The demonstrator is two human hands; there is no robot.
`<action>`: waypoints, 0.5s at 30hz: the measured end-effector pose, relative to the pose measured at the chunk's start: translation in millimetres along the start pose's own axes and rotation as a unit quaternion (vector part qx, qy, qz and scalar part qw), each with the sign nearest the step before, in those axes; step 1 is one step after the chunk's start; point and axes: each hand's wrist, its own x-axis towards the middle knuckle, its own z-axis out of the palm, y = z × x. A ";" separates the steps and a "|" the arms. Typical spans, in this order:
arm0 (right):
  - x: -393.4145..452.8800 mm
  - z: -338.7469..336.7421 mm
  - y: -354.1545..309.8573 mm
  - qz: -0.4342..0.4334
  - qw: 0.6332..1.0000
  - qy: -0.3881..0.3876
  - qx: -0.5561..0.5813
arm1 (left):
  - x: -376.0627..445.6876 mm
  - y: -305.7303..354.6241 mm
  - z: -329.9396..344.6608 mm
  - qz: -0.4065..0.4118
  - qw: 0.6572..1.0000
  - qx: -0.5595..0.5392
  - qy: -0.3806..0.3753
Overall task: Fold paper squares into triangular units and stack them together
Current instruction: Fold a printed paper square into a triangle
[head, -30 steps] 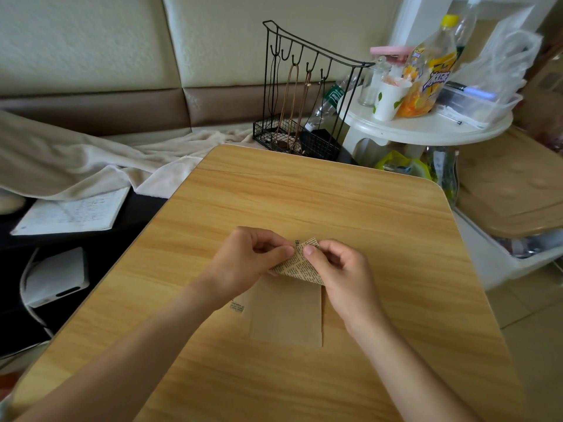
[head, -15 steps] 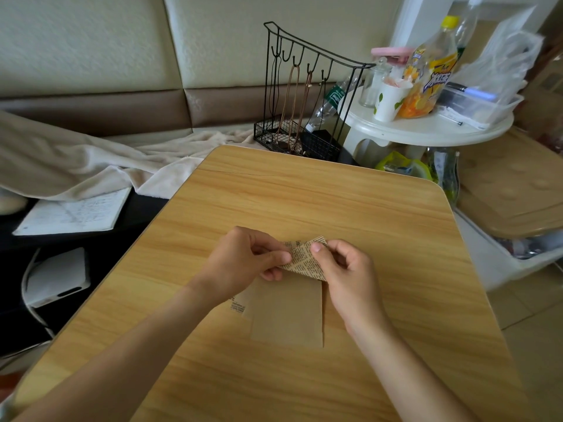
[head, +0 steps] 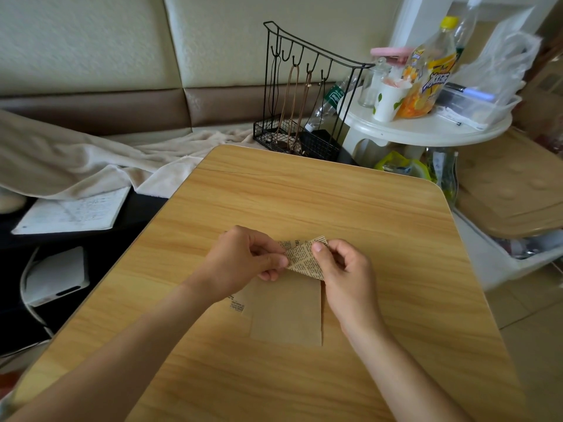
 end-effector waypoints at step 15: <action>-1.8 1.8 -0.6 0.006 1.000 -0.011 -0.013 | 2.6 -0.7 -9.6 -0.029 0.997 0.001 -0.067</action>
